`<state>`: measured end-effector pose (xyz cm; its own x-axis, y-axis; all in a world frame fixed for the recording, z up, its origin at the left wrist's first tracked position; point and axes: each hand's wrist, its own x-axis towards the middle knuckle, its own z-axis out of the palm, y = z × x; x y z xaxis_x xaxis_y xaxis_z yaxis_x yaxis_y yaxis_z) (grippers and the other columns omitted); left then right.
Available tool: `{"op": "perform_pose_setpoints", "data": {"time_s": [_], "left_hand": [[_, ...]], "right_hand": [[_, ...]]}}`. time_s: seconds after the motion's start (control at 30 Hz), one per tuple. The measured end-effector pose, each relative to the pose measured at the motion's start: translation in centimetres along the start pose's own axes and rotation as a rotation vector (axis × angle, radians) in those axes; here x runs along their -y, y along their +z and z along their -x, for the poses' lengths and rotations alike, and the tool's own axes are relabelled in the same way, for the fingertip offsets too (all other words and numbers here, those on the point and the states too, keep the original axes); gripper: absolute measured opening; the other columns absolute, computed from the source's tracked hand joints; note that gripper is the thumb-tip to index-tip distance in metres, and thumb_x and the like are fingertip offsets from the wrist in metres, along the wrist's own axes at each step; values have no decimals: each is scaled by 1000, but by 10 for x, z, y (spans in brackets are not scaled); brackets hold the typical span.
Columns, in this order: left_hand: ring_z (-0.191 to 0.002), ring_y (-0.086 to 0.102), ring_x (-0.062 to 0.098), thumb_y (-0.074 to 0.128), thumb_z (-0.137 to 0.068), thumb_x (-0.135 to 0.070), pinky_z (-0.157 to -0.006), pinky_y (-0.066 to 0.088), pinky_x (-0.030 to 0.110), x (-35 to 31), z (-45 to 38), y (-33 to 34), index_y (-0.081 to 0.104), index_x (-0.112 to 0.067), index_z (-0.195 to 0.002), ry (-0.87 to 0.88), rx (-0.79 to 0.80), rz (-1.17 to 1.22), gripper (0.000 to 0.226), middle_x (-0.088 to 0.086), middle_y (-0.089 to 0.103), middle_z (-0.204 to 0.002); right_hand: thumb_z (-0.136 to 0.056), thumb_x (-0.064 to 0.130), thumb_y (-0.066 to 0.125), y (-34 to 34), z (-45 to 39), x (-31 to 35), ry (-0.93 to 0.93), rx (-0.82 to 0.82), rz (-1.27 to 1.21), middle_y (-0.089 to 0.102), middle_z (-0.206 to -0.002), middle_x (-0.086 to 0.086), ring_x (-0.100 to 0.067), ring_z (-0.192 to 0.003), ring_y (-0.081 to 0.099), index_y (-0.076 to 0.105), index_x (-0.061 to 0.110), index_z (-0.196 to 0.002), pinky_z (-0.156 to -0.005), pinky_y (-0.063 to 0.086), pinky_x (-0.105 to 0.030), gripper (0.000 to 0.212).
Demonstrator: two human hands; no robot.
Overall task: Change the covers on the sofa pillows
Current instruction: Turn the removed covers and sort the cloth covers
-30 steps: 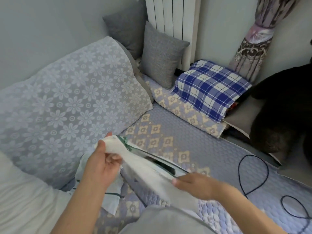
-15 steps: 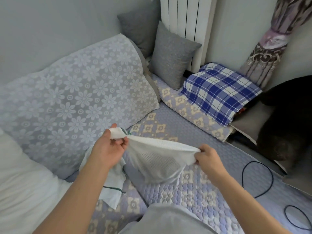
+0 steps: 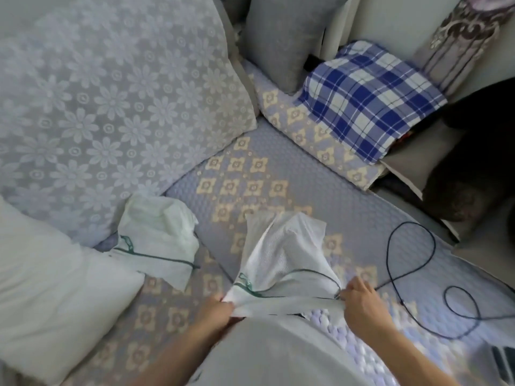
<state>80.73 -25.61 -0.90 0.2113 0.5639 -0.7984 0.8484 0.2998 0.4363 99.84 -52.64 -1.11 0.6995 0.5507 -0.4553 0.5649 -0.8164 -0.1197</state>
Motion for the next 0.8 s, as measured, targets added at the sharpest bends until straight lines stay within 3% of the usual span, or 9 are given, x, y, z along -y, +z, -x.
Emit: {"op": "perform_pose_setpoints", "data": {"time_s": [0.07,0.13,0.2,0.27,0.43,0.5,0.57,0.67,0.8], "left_hand": [[-74,63,16,61,-87,-9,-58,43,26,2,3,17,68,-11,-95,72,75,-298,11,6,72,-90],[-86,61,17,62,-88,-15,-66,42,27,3,6,24,64,-15,-101,87,182,-403,13,5,68,-101],[-93,61,18,64,-90,-20,-72,43,29,1,11,28,61,-16,-107,92,269,-428,17,3,66,-105],[-86,59,10,64,-92,-22,-67,41,25,1,18,28,60,-19,-104,105,332,-429,13,-4,64,-98],[-89,62,7,65,-92,-35,-80,45,26,6,25,14,60,-26,-109,121,361,-405,19,-7,68,-101],[-86,61,6,67,-92,-36,-74,44,23,5,24,10,61,-26,-107,125,358,-396,19,-9,67,-97],[-83,58,5,68,-92,-31,-69,41,21,4,25,4,61,-25,-100,113,340,-379,13,-10,65,-93],[-83,62,15,67,-89,-19,-69,40,24,0,26,3,67,-12,-93,44,321,-348,8,-6,64,-86],[-63,57,21,59,-89,-23,-64,43,31,-19,36,10,65,-10,-72,-185,335,124,22,10,62,-75]], "right_hand": [[-86,3,48,12,4,-5,33,242,89,52,-117,-8,-32,-109,52,70,21,-116,-83,48,-34,42],[-89,4,39,7,4,11,107,385,20,51,-128,-9,-31,-120,48,65,21,-122,-95,48,-35,46],[-90,5,40,4,-1,35,101,343,-123,59,-125,-8,-28,-119,54,69,16,-115,-94,49,-32,40],[-96,12,41,8,-8,66,98,367,-280,65,-115,-7,-24,-105,61,69,13,-108,-86,49,-31,30],[-97,42,52,28,-15,139,238,458,-849,65,-118,-4,-19,-104,59,51,28,-131,-91,42,-26,38],[-96,36,58,25,-17,151,227,380,-945,68,-109,-3,-15,-95,62,62,21,-121,-85,47,-25,29],[-95,24,61,18,-18,153,217,294,-1005,69,-85,-2,-12,-74,60,71,13,-96,-67,48,-21,14],[-94,17,61,-4,-20,146,153,232,-1014,65,-73,1,-12,-67,56,67,16,-78,-52,43,-14,17],[-95,13,55,-28,-22,145,9,252,-941,66,-81,4,-11,-74,56,64,14,-84,-65,46,-20,14]]}}
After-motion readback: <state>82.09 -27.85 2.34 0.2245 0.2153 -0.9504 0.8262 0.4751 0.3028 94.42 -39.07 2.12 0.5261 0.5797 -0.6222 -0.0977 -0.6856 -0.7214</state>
